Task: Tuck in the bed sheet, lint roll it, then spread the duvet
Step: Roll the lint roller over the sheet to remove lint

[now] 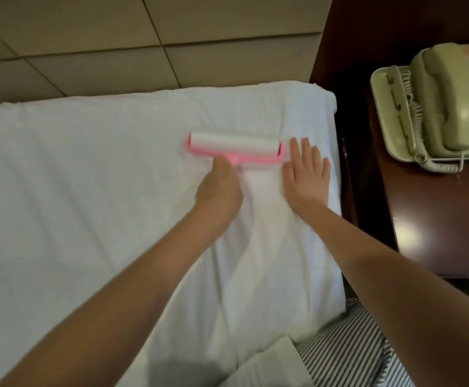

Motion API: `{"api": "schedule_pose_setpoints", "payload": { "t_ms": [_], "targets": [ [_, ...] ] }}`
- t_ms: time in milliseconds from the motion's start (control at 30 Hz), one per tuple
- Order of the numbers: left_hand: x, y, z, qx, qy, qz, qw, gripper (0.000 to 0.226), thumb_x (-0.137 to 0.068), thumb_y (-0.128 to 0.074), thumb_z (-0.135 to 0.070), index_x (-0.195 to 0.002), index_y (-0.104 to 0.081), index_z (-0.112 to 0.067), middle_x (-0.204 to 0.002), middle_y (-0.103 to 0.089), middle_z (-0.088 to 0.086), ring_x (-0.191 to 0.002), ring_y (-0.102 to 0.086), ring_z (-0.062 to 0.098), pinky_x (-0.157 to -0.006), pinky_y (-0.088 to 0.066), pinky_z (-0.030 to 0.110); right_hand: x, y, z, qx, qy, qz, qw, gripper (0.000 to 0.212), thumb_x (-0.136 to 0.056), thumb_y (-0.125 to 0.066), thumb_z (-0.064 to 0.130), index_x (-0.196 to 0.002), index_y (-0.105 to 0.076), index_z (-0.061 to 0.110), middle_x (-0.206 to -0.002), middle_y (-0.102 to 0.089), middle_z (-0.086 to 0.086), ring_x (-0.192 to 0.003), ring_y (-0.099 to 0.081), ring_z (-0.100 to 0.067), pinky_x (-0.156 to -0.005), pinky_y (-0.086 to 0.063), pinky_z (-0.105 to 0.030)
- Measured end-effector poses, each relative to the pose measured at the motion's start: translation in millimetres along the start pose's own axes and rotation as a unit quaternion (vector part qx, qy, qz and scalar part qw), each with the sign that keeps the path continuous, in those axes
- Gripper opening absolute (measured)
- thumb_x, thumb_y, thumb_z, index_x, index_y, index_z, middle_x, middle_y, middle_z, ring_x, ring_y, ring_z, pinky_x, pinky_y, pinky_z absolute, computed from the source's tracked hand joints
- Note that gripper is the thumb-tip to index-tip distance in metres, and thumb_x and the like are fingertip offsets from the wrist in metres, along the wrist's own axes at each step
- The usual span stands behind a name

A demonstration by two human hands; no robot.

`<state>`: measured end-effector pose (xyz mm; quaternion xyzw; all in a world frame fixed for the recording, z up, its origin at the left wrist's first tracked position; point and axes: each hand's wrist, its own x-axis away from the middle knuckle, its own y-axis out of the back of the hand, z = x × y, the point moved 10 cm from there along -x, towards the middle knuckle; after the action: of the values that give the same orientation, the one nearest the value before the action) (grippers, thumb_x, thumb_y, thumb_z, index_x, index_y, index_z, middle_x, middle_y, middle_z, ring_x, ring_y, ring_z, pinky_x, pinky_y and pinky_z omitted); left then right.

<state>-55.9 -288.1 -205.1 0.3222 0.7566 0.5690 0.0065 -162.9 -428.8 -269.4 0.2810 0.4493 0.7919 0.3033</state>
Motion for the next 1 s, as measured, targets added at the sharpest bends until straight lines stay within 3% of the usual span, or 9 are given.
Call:
{"api": "schedule_pose_setpoints", "payload": {
  "t_ms": [133, 300, 400, 500, 600, 700, 767, 833, 1000],
  "targets": [
    [12.6, -4.1, 14.3, -0.032, 0.016, 0.026, 0.999, 0.038, -0.102, -0.027, -0.017, -0.138, -0.026, -0.004, -0.131, -0.05, 0.018, -0.118, -0.051, 0.034, -0.091, -0.037, 0.036, 1.1, 1.1, -2.9, -0.015, -0.004, -0.013, 1.0, 0.052, -0.101, -0.017, 0.022, -0.151, 0.0, 0.026, -0.159, 0.003, 0.005, -0.146, 0.006, -0.015, -0.116, 0.011, -0.033],
    [-48.1, 18.0, -42.3, -0.02, -0.034, -0.01, 0.999, 0.033, -0.095, -0.036, -0.009, -0.127, -0.039, 0.002, -0.118, -0.056, 0.019, -0.105, -0.056, 0.035, -0.073, -0.038, 0.032, -2.1, -0.8, -6.5, -0.037, -0.007, -0.012, 0.999, 0.052, -0.102, -0.018, 0.021, -0.151, -0.003, 0.026, -0.159, 0.001, 0.006, -0.146, 0.004, -0.014, -0.116, 0.011, -0.032],
    [-19.7, 11.9, -20.0, -0.017, -0.022, 0.038, 0.999, 0.039, -0.1, -0.034, -0.017, -0.136, -0.029, -0.002, -0.126, -0.052, 0.021, -0.11, -0.055, 0.035, -0.081, -0.04, 0.033, -2.4, 4.4, -8.0, -0.088, -0.015, -0.024, 0.996, 0.05, -0.102, -0.023, 0.022, -0.151, -0.013, 0.024, -0.158, -0.011, 0.006, -0.145, -0.004, -0.013, -0.116, 0.005, -0.03],
    [17.2, 11.8, 8.6, 0.161, -0.067, 0.119, 0.977, 0.038, -0.098, -0.043, -0.026, -0.13, -0.03, -0.009, -0.097, -0.058, 0.006, -0.077, -0.062, 0.024, -0.081, -0.052, 0.04, -3.0, 29.0, -12.9, -0.171, -0.047, -0.094, 0.98, 0.043, -0.1, -0.036, 0.026, -0.142, -0.037, 0.016, -0.145, -0.04, 0.002, -0.135, -0.032, -0.017, -0.111, -0.015, -0.031],
    [30.3, 45.1, 23.7, 0.26, -0.101, 0.047, 0.959, 0.049, -0.093, -0.052, -0.013, -0.135, -0.031, -0.028, -0.081, -0.054, -0.001, -0.063, -0.054, 0.012, -0.073, -0.049, 0.032, -14.5, 37.3, -30.3, -0.167, -0.181, -0.108, 0.963, 0.05, -0.095, -0.044, 0.043, -0.135, -0.038, 0.014, -0.14, -0.038, -0.005, -0.129, -0.035, -0.026, -0.104, -0.025, -0.04],
    [46.3, 33.8, 20.3, 0.151, -0.138, 0.064, 0.977, 0.065, -0.091, -0.052, -0.014, -0.144, -0.025, -0.038, -0.085, -0.056, -0.003, -0.075, -0.056, 0.013, -0.064, -0.041, 0.025, -23.4, 30.0, -44.1, -0.183, -0.277, -0.052, 0.942, 0.052, -0.093, -0.046, 0.046, -0.129, -0.034, 0.01, -0.135, -0.035, -0.011, -0.124, -0.036, -0.033, -0.099, -0.033, -0.047],
    [47.0, 15.5, 15.9, 0.06, -0.155, 0.09, 0.982, 0.069, -0.094, -0.044, -0.016, -0.149, -0.008, -0.036, -0.078, -0.051, 0.0, -0.07, -0.054, 0.018, -0.056, -0.037, 0.026, -28.5, 34.2, -49.0, -0.173, -0.247, -0.063, 0.951, 0.028, -0.097, -0.042, 0.033, -0.113, -0.038, 0.01, -0.126, -0.043, -0.01, -0.117, -0.042, -0.032, -0.09, -0.039, -0.045],
    [29.3, 12.8, 7.4, 0.009, -0.162, 0.051, 0.985, 0.066, -0.096, -0.039, -0.018, -0.15, -0.003, -0.031, -0.079, -0.05, 0.003, -0.075, -0.055, 0.024, -0.058, -0.038, 0.03, -29.6, 39.7, -54.2, -0.163, -0.214, -0.094, 0.959, 0.012, -0.099, -0.039, 0.022, -0.097, -0.034, 0.012, -0.109, -0.047, -0.009, -0.105, -0.049, -0.031, -0.075, -0.04, -0.039],
    [-20.4, 13.6, -30.4, -0.029, -0.14, -0.014, 0.99, 0.058, -0.101, -0.033, -0.026, -0.151, -0.004, -0.028, -0.093, -0.052, 0.01, -0.09, -0.054, 0.03, -0.067, -0.037, 0.032, -31.2, 47.9, -43.8, -0.099, -0.153, -0.112, 0.977, 0.008, -0.098, -0.036, 0.013, -0.092, -0.032, 0.011, -0.095, -0.043, -0.006, -0.081, -0.044, -0.024, -0.065, -0.03, -0.033]
  ]
}}
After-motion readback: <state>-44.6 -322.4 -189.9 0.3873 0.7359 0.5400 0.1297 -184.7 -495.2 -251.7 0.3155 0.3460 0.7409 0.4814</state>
